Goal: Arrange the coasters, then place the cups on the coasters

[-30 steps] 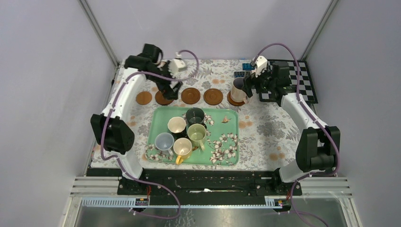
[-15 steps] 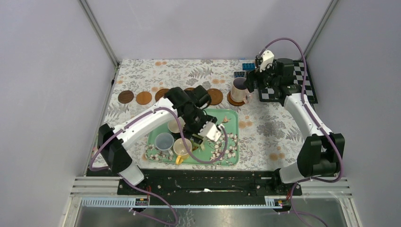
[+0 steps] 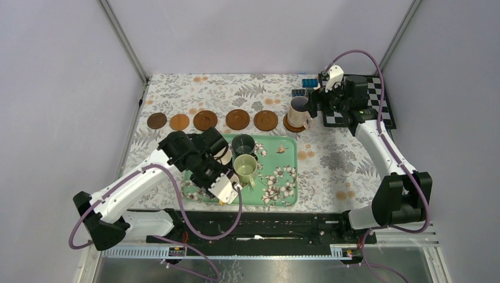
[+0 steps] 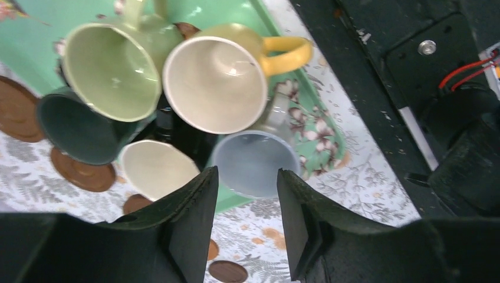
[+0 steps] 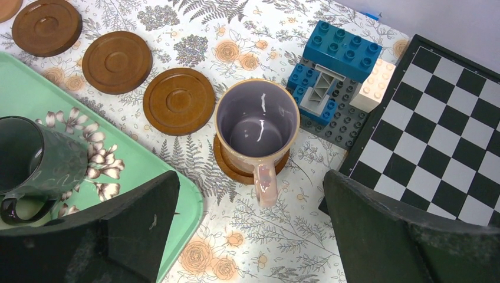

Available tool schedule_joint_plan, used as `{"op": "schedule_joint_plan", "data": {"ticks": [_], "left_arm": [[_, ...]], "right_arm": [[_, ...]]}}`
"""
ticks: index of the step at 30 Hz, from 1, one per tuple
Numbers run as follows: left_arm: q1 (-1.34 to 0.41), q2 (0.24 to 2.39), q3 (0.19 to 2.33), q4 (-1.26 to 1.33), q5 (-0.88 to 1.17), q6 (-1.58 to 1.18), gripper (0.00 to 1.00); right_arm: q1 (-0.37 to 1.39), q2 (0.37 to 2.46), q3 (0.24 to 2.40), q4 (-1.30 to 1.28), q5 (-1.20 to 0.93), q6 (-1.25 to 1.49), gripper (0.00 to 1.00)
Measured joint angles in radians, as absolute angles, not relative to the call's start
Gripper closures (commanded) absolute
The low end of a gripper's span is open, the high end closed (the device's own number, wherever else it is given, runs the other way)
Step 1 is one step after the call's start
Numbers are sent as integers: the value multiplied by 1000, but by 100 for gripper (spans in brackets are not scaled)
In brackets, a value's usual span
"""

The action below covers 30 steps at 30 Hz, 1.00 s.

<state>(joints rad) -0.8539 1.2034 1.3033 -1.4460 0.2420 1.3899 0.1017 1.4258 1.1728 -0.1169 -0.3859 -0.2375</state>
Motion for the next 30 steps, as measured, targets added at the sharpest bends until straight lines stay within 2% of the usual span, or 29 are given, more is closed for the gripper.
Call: {"op": "schedule_joint_plan", "data": {"ticks": [8,30], "left_arm": [[-853,1172,1182,-1449,234,1379,55],[-853,1176,1038,-1347,251,1417,57]], "right_arm": [[102,1426,1173,-123,-386,-237,0],[102,1427,1173,-131,-386,-239,0]]}}
